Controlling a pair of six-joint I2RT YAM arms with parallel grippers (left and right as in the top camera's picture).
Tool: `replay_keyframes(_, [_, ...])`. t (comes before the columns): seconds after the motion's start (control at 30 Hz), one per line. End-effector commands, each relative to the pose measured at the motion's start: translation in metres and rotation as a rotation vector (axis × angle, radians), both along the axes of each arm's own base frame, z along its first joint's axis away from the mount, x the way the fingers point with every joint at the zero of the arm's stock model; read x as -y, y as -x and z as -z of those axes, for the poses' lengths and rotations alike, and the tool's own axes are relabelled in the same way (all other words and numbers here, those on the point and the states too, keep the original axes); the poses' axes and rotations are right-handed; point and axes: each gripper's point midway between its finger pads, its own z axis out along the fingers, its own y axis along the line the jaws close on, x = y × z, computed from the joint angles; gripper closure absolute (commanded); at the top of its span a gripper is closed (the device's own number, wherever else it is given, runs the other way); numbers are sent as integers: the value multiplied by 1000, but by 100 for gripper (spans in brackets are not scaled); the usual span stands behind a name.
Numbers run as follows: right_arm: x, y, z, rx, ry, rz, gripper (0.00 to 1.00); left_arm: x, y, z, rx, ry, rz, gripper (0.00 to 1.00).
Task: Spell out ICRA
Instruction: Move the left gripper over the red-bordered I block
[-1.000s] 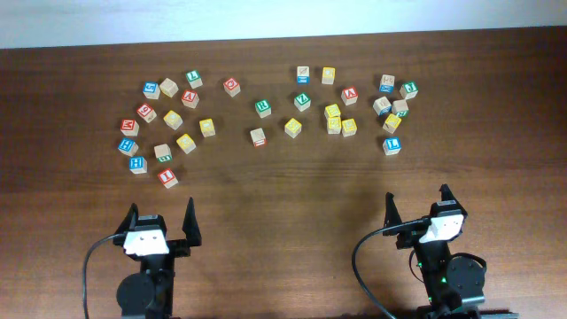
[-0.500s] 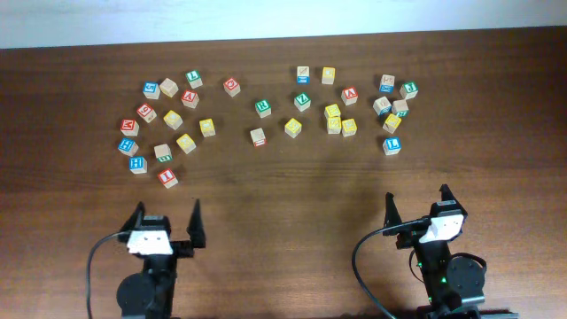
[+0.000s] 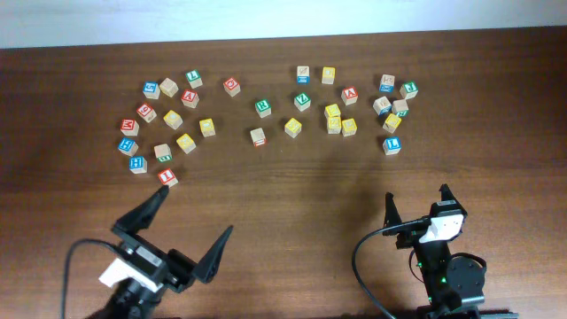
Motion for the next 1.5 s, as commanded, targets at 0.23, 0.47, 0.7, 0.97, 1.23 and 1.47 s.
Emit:
replay_keyframes(0.23, [0, 0, 3, -5, 5, 2, 2, 46, 15, -93, 9, -124, 354, 1])
replay_keyframes(0.47, [0, 0, 3, -5, 5, 2, 2, 54, -45, -71, -491, -136, 450, 1])
replay_keyframes(0.7, [0, 0, 3, -4, 5, 2, 2, 6, -125, -46, -725, 7, 6, 1])
replay_keyframes(0.97, [0, 0, 3, -5, 5, 2, 2, -44, -173, 60, -1126, -136, -403, 1])
replay_keyframes(1.23, [0, 0, 3, -5, 5, 2, 2, -18, -193, 111, -1318, -84, -290, 1])
replay_keyframes(1.47, [0, 0, 3, -4, 5, 2, 2, 5, -198, 155, -1453, -122, -286, 1])
